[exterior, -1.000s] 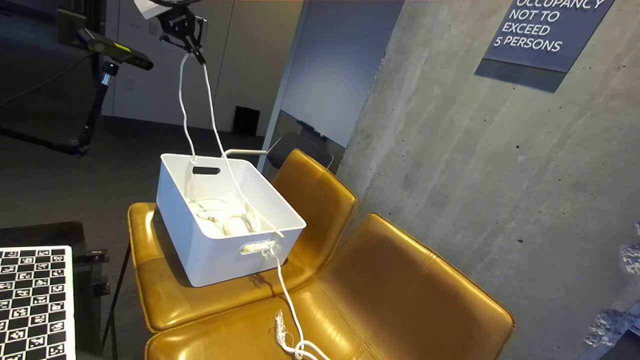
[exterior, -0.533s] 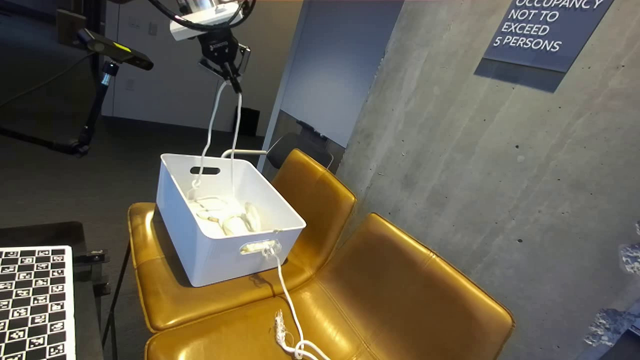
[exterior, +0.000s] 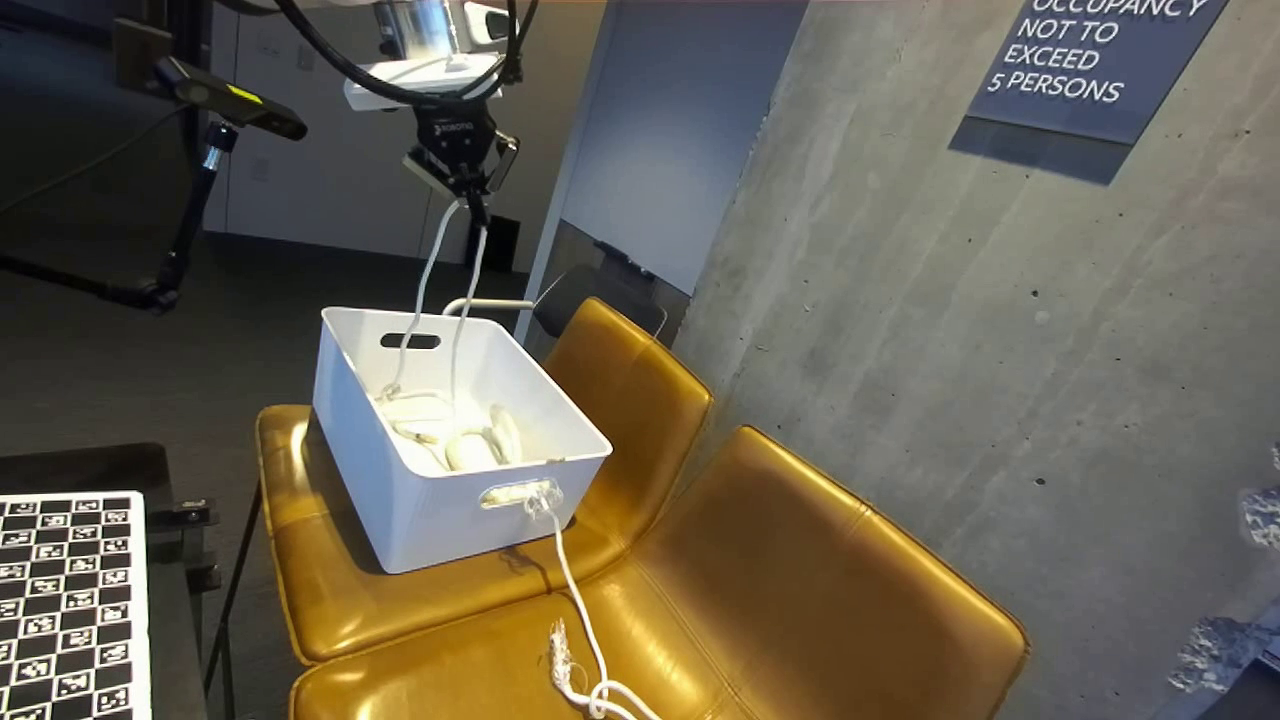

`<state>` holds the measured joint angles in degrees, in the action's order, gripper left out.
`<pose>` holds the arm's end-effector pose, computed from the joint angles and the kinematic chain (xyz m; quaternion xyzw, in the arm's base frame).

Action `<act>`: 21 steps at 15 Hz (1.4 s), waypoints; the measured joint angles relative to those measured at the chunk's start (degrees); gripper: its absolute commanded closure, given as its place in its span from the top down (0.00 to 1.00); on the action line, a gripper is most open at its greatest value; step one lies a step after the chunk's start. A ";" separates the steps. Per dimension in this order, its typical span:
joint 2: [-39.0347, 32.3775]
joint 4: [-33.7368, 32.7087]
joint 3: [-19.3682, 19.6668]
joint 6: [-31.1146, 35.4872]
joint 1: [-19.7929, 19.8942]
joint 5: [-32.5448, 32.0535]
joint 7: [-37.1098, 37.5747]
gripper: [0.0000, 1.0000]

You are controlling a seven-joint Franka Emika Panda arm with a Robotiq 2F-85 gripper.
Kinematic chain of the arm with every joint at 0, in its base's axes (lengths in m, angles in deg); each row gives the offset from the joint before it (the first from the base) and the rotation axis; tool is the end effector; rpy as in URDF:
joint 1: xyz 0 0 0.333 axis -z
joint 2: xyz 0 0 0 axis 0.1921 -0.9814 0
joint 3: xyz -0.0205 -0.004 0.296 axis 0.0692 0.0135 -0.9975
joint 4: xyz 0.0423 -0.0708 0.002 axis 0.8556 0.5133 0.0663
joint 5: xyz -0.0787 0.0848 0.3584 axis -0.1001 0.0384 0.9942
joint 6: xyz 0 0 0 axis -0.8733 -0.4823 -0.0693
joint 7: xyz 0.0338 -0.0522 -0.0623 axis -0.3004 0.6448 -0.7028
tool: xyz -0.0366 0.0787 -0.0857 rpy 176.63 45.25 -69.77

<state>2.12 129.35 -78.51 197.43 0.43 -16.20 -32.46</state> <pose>0.5138 0.1813 0.4584 0.8523 0.4507 0.2306 0.1316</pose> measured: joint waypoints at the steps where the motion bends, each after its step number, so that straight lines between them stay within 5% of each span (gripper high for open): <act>1: 0.00 -0.01 0.15 0.00 0.04 0.68 -0.02 0.36; 10: 0.04 1.81 3.00 -0.01 2.55 2.00 -0.61 0.99; 21: -2.58 8.91 7.87 6.81 7.78 1.47 -5.06 1.00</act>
<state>-0.46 138.26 -70.65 204.24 8.21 -14.73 -37.52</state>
